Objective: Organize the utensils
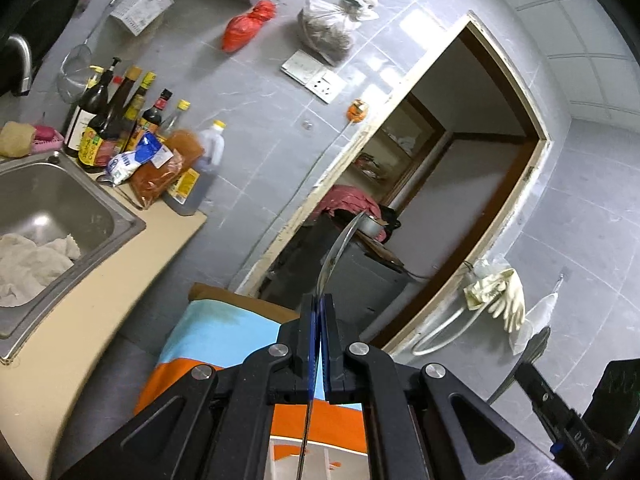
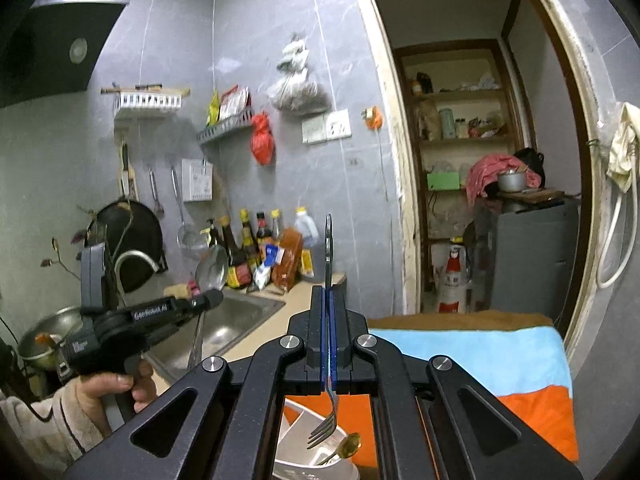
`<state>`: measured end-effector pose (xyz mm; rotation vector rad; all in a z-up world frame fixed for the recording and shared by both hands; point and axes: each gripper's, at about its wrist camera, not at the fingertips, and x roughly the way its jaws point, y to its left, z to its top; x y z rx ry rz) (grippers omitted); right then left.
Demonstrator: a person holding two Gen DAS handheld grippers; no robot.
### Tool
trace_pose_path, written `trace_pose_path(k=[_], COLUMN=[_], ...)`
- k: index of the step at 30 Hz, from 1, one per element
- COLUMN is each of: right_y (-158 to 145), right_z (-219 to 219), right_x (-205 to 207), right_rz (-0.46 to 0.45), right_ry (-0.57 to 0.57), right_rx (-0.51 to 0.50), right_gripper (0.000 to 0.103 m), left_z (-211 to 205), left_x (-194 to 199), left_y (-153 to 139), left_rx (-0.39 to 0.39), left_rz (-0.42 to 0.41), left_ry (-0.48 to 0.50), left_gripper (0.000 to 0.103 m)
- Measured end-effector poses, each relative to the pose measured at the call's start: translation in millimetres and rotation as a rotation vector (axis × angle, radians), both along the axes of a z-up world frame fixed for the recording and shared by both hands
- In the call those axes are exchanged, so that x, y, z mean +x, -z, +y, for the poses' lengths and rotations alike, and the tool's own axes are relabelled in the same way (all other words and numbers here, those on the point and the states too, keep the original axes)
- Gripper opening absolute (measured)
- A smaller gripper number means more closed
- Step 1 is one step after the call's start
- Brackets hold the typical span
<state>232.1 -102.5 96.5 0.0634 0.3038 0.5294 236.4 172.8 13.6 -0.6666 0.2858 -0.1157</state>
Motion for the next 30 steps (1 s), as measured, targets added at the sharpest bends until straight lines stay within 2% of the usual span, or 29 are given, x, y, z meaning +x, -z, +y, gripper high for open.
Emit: trace_pose_path(k=[5, 10, 16, 24, 27, 30], right_y=[22, 37, 58, 80, 86, 88], right_z=[7, 17, 22, 32, 33, 34], right_x=[5, 12, 22, 26, 24, 23], right_rz=[0.023, 0.051, 0.115, 0.154, 0.172, 0.198], right_ry=[-0.007, -0.01, -0.012, -0.009, -0.01, -0.011], right_rx=[-0.016, -0.04, -0.034, -0.061, -0.074, -0.083], right_gripper=[0.002, 0.002, 0.002, 0.002, 0.002, 0.003], left_z=[7, 4, 5, 3, 1, -2], left_x=[6, 14, 14, 10, 7, 4], left_y=[13, 25, 43, 51, 53, 53], left_rx=[-0.012, 0.011, -0.005, 0.036, 0.044, 0.065], left_rz=[0.007, 0.026, 0.031, 0.035, 0.029, 0.035], left_ry=[-0.014, -0.017, -0.009, -0.004, 0.005, 0.015], left_gripper=[0.002, 0.002, 0.002, 0.003, 0.007, 0.017])
